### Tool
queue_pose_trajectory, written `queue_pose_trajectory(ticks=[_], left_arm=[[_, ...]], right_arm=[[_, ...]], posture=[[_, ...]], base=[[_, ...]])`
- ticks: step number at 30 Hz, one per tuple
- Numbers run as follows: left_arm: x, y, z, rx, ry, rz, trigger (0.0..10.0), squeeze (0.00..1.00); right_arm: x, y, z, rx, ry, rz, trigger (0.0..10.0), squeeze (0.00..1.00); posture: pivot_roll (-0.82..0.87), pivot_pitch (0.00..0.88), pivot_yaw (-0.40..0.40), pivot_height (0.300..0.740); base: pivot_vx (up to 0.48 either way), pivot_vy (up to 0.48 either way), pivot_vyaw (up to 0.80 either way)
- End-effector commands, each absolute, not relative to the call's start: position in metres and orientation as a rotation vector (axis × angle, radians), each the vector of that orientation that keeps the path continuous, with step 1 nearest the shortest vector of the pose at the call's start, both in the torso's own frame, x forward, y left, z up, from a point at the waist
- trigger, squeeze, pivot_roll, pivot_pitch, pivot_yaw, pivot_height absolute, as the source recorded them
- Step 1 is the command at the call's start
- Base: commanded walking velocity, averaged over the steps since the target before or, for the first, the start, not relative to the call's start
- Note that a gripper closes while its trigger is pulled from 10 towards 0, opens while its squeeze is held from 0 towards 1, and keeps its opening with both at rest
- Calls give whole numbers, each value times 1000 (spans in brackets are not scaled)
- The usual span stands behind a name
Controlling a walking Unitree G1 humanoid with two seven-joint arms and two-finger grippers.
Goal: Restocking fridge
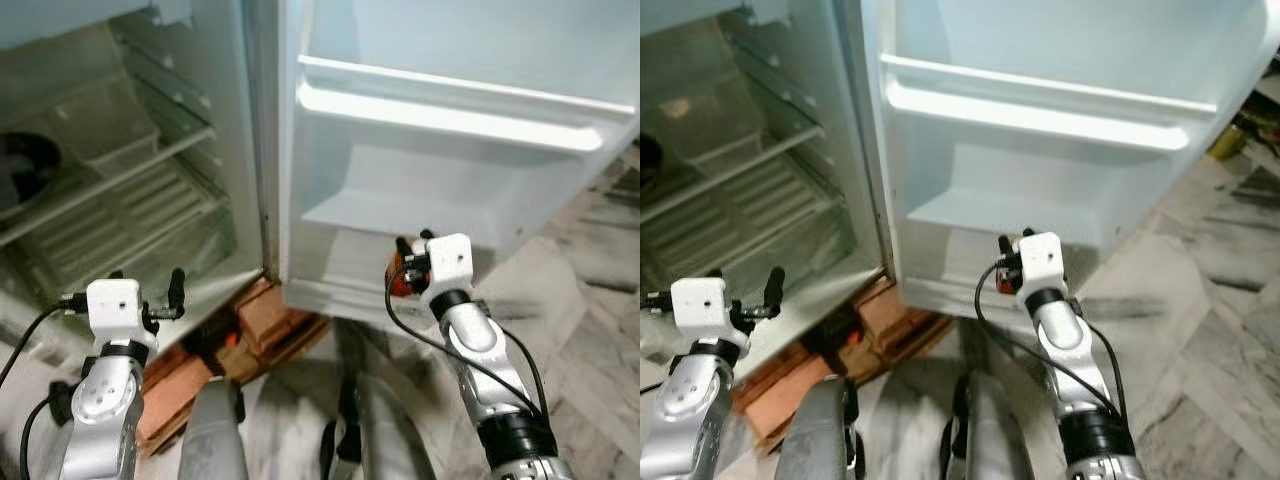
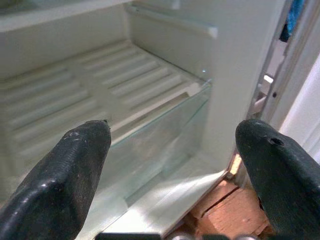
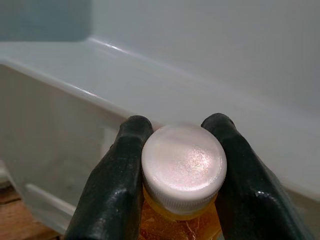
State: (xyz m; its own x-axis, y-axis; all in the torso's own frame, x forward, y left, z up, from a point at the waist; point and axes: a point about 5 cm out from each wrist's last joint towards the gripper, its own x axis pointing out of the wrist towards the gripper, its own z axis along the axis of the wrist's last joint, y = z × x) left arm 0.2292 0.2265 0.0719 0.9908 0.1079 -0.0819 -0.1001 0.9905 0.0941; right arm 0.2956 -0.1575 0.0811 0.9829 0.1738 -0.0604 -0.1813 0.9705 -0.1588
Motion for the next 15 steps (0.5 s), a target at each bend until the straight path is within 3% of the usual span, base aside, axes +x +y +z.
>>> queue_pose_trajectory(ticks=[1,15], left_arm=[[227,229,70,89,102,110,10000,0],[229,229,74,93,98,101,10000,0]], right_arm=[[297,-164,80,-169,56,149,10000,0],[306,-164,90,-181,7,136,10000,0]], posture=[[68,127,-87,623],[45,173,-70,548]], base=[[0,0,0],[0,0,0]])
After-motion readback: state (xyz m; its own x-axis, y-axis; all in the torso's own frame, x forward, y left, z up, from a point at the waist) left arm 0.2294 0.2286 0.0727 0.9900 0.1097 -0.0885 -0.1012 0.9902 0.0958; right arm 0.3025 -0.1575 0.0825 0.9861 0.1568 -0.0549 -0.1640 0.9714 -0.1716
